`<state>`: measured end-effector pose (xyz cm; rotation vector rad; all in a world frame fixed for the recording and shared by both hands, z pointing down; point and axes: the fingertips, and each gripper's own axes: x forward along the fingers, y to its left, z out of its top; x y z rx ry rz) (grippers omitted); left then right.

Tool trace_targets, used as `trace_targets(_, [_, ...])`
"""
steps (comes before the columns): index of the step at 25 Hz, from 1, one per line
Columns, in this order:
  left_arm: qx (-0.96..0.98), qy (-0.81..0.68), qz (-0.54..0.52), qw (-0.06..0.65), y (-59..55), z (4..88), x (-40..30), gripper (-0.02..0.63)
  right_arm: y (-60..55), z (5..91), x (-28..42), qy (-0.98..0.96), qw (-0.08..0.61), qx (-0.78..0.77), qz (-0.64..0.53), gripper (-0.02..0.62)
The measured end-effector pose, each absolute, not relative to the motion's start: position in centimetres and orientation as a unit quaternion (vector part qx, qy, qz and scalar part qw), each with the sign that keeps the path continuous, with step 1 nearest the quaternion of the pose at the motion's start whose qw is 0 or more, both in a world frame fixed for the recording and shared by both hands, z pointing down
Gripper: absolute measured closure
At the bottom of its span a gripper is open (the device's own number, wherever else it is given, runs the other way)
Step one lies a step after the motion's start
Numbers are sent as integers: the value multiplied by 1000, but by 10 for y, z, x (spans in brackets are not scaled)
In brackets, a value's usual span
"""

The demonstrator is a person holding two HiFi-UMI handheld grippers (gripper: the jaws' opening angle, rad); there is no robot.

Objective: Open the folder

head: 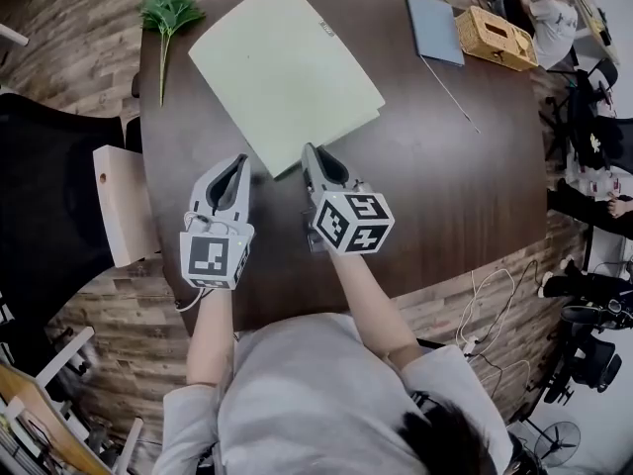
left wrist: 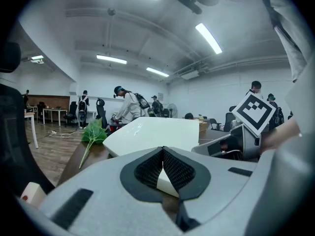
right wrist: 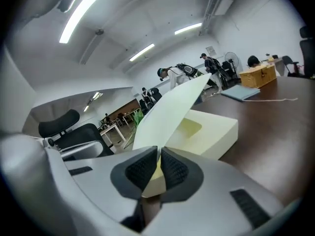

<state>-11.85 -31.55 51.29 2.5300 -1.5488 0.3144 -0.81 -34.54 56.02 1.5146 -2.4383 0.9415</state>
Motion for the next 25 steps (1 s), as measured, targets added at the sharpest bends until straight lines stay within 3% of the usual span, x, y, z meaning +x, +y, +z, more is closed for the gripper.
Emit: trace_targets(25, [807, -587, 46, 36, -255, 439, -212, 598, -282, 519, -93, -878, 160, 437, 114, 581])
